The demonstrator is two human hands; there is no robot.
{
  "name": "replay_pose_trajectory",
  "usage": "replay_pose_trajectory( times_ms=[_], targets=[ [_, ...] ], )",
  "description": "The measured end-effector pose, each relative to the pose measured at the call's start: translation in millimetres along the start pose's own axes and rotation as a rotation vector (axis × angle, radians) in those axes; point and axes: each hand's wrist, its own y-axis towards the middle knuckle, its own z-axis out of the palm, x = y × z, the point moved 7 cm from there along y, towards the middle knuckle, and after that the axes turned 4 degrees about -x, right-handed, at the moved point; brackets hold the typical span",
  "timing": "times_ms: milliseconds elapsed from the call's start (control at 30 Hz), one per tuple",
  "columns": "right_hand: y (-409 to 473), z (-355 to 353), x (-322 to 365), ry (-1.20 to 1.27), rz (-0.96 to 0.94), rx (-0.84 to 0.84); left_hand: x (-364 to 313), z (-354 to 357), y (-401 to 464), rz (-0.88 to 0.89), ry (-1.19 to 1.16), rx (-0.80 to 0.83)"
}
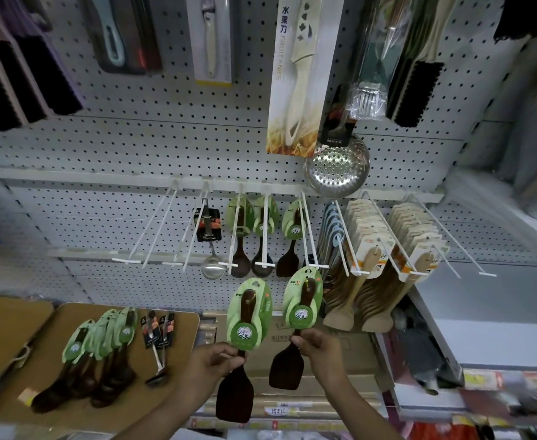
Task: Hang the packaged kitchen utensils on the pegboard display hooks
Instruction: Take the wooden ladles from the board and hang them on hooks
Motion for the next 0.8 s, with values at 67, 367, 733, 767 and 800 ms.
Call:
replay_pose_trajectory(
  times_ms=[67,367,733,767,800],
  targets=[
    [4.4,3.0,-2.0,-0.007,0.004,0.011,-1.1,1.0,-0.4,-0.004,-0.005,0.003],
    [40.1,12.2,-1.3,0.026,0.006,-0.012,-7.7,4.9,-7.1,0.003,0.078,0.054],
    [143.9,35.3,24.0,-0.040,0.003,-0.065,-17.0,-8.5,-13.8,0.007,0.191,0.032],
    [150.0,38.0,29.7,-0.053,-0.001,-0.055,-18.3,-8.3,-13.8,0.017,0.210,0.036],
    [159.4,37.3,31.4,-0.067,-0.016,-0.064,-19.0,-9.2,-13.6,0.033,0.220,0.030]
  ],
)
